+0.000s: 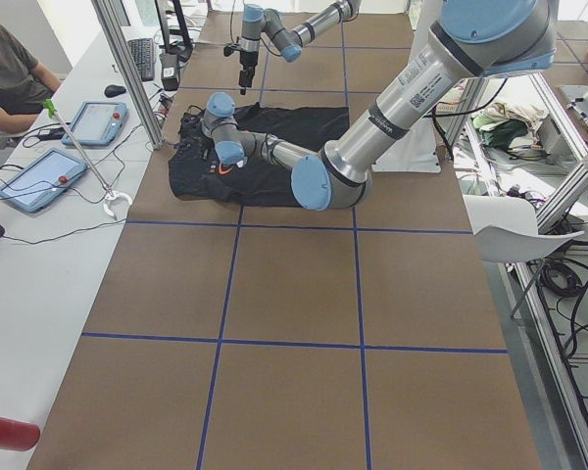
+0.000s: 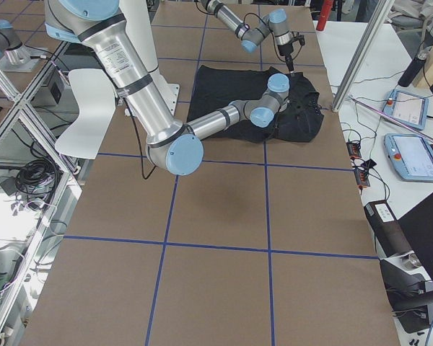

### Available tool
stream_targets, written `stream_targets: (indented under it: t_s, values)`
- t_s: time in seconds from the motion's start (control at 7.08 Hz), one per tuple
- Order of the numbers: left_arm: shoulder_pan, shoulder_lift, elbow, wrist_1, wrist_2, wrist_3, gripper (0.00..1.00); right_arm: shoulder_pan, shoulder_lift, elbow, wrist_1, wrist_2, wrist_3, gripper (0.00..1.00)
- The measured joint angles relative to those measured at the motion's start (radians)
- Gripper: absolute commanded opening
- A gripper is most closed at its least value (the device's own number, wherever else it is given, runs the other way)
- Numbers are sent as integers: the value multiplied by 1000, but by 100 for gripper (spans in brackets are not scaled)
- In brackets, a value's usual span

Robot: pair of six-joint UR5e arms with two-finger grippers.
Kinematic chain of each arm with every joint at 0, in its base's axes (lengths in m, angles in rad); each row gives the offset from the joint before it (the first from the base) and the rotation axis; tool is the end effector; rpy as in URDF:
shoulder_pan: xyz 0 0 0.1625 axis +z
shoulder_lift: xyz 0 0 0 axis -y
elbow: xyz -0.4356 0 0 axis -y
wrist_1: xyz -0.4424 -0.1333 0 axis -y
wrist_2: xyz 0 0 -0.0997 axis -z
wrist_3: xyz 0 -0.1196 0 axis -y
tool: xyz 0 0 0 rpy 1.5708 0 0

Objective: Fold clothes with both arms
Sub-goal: 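Lower the left gripper onto the shoulder near the collar, then move the right gripper to the nearest hem corner while the left gripper holds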

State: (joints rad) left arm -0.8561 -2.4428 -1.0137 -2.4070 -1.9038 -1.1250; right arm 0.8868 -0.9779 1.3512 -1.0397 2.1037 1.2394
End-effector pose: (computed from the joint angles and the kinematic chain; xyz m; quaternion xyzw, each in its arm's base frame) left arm 0.5174 -0.7400 0.2607 0.2147 0.5113 -0.0802 0.8283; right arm -0.4480 -0.6643 0.3477 0.0469 -0.4812 0.1272 0.8660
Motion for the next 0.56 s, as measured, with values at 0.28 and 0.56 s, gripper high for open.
stream_targets:
  t_s: [0.28, 0.56]
  values:
    - [-4, 98, -188, 3, -27, -1, 100, -60, -24, 85, -7, -107, 190, 100]
    - [-5, 271, -425, 2, -95, -1, 100, -173, -163, 310, -40, -246, 437, 99]
